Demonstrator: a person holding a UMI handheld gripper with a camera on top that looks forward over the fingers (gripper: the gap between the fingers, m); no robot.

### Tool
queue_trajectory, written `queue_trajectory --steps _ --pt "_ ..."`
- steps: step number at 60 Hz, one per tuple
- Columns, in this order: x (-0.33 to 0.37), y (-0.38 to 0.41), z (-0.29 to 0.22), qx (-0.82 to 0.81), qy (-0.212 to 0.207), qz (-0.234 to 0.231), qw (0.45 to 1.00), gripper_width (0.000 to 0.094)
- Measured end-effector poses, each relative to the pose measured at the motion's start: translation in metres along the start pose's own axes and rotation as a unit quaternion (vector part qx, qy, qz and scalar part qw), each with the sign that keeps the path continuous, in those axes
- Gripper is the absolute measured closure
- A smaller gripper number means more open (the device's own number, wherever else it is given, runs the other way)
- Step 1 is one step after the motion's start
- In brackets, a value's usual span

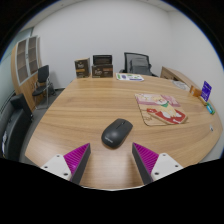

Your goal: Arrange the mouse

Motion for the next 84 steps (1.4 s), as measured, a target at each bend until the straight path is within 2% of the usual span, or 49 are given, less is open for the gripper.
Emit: queue_trajectory --steps 18,45,48,52,55,56,57,66,74,84 --pt "-0.058 0.003 -0.019 0.0 0.004 0.004 1.0 0.0065" --pt "-0.094 0.017 -0.045 0.003 0.006 -0.005 1.0 0.0077" --pt "-0.096 0.017 -0.047 0.002 0.007 -0.003 1.0 0.0108" --pt "-0.097 0.014 -0.048 -0.001 0.005 0.001 1.0 0.0202" --pt "-0.098 0.011 -0.049 -0.004 0.002 0.007 1.0 0.0316" --pt "-0.099 0.008 -0.05 -0.005 0.002 0.01 1.0 0.0421" --pt "-0.099 0.008 -0.05 -0.007 0.001 0.01 1.0 0.0455" --pt "-0.098 0.007 -0.048 -0.008 0.003 0.008 1.0 0.0472" --pt "-0.098 0.006 -0.048 -0.016 -0.016 0.006 1.0 0.0492" --pt "-0.096 0.005 -0.049 -0.014 -0.003 0.018 1.0 0.0551"
Point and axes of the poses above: the point between the fingertips, and its own axes, seen from behind it with the camera up: y to the left, z down, x backward, against the way the camera looks, the point moved 2 cm from there along x, backward, against the way the camera looks, and after that the axes turned 9 degrees about -x, right-handed, at the moved point
